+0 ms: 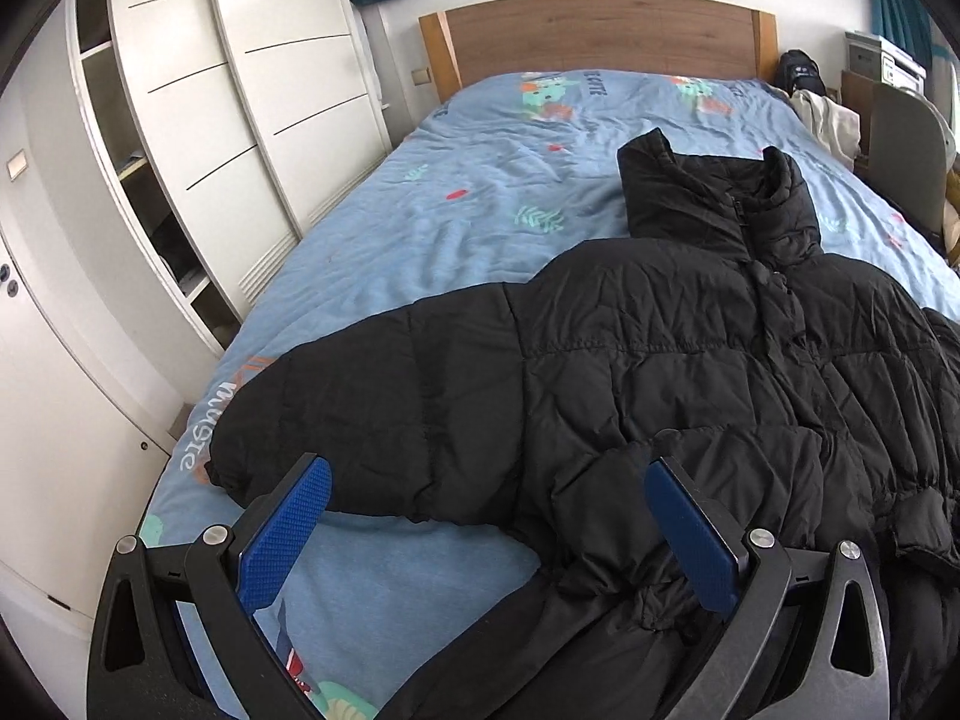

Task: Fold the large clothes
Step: 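Grasp the coat sleeve cuff with the right gripper, then fold the held sleeve across the coat body with the right gripper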

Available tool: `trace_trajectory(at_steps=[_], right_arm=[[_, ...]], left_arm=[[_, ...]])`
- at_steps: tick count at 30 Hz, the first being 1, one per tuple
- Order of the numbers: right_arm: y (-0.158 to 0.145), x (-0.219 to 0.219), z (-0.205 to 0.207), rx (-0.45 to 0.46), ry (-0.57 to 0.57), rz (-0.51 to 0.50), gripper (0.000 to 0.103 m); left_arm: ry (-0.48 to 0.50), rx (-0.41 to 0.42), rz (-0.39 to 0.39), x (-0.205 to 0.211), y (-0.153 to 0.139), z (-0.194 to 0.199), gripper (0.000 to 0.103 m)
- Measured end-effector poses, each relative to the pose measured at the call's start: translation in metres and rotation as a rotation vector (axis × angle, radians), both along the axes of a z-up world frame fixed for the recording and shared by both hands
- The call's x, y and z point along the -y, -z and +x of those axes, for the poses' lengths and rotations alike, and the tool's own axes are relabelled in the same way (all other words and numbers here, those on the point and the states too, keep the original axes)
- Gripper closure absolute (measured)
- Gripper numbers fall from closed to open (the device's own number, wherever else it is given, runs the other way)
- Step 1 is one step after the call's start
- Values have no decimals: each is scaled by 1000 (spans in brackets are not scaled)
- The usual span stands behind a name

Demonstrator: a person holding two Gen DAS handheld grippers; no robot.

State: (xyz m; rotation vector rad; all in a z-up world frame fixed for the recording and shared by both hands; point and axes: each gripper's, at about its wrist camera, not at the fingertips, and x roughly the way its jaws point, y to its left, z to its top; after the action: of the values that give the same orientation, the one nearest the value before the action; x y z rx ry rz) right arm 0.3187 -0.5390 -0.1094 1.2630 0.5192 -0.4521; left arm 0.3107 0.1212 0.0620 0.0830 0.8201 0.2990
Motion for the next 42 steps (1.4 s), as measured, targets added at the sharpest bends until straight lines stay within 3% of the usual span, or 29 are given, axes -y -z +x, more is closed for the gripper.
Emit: trace_trajectory(at_steps=[2,5,13,20,25,32,42], right_arm=[[-8,-2,5,2,-13,-25,79],[-30,-5,14,12,-52,-97,91],[-121,-43,38,103,-214,-302,93],[-203,-131,63,201,-429,-458,93],[-228,-208,77,247,-581,-503,93],[-219,-313,89,225,-773,-532,93],[-142,-429,86,68,-1012,-580,93]], left_arm=[[3,6,-1,0,-1,-2,1],[2,19,-11,0,-5,-5,1],[6,42,-94,-10,-18,-18,1],[-51,58,-137,-29,-28,-36,1],[-81,87,-172,-52,-35,-56,1],[-64,97,-168,-70,-35,-78,1],[-121,69,-217,-97,-15,-89,1]])
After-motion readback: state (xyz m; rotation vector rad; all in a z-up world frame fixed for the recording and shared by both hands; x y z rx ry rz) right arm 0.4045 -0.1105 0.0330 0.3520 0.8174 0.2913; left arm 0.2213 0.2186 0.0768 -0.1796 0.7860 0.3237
